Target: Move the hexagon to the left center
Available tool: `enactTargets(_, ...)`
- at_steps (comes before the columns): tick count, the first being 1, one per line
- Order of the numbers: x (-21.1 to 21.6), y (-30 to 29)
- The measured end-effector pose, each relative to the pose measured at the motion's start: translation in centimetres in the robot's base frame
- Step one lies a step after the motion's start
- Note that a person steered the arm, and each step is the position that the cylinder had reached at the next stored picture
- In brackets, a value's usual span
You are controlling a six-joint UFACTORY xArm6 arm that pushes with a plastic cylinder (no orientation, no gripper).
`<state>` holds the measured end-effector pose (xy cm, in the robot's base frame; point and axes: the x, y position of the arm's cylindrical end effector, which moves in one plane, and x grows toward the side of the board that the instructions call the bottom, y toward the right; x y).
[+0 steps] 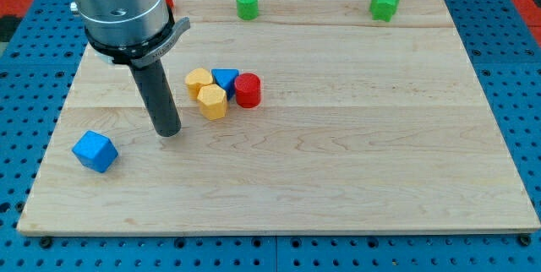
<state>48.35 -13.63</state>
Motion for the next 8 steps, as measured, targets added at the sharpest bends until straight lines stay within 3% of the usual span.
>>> enactTargets(1, 0.0, 0.0)
enactTargets(3, -1.6, 6.6)
enactTargets(6, -10.2, 9.1)
enactTargets(8, -10.7, 15.0)
